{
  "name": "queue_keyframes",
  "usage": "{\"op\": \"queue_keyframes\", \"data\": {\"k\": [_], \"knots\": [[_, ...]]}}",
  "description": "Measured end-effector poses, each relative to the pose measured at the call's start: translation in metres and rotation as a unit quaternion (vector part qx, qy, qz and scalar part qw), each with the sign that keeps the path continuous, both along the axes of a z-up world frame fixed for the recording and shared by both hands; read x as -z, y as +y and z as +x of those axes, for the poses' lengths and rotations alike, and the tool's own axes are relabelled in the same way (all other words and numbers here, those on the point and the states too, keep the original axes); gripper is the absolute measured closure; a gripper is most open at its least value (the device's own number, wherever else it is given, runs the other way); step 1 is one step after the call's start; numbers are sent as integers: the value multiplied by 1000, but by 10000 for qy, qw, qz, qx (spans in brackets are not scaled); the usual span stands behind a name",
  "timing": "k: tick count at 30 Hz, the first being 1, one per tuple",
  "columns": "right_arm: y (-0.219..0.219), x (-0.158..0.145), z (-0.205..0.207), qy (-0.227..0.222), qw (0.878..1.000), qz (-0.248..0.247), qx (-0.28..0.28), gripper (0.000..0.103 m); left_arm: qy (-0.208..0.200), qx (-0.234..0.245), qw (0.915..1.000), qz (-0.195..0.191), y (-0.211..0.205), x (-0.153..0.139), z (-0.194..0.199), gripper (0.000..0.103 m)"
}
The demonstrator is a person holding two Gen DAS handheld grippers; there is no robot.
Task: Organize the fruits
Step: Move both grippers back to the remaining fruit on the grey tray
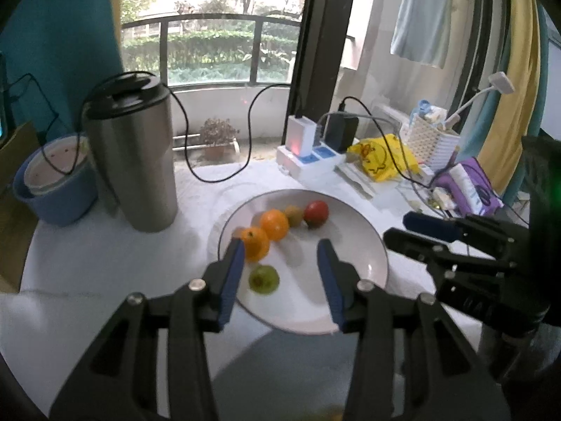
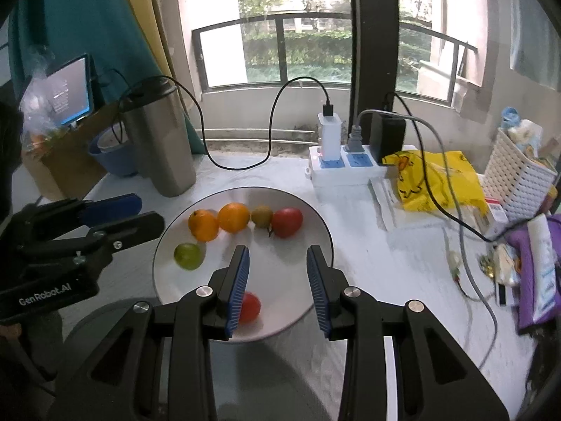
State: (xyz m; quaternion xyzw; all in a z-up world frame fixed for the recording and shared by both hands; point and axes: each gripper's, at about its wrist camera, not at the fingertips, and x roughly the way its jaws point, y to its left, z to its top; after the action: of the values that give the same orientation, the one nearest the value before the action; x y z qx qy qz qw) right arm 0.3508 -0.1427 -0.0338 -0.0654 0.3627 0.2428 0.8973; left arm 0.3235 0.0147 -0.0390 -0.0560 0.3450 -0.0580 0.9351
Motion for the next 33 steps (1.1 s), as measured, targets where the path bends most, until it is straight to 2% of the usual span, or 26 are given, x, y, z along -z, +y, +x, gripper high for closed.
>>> {"op": "queue_keyframes", "data": {"k": [17,22,29,33], "knots": [[-24,-9,-66,-67,10000,30,66,67,-14,-60,9998,-191,-3,0,-67,58],[-27,-2,-79,30,9999,91,61,67,64,-128,9995,-290,-4,12,-84,58],[-32,16,-95,245,9996,158,12,67,374,-191,9985,-353,-6,39,-102,58],[-38,29,-109,295,9996,-26,8,67,460,-226,9978,-431,-6,46,-109,58]]}}
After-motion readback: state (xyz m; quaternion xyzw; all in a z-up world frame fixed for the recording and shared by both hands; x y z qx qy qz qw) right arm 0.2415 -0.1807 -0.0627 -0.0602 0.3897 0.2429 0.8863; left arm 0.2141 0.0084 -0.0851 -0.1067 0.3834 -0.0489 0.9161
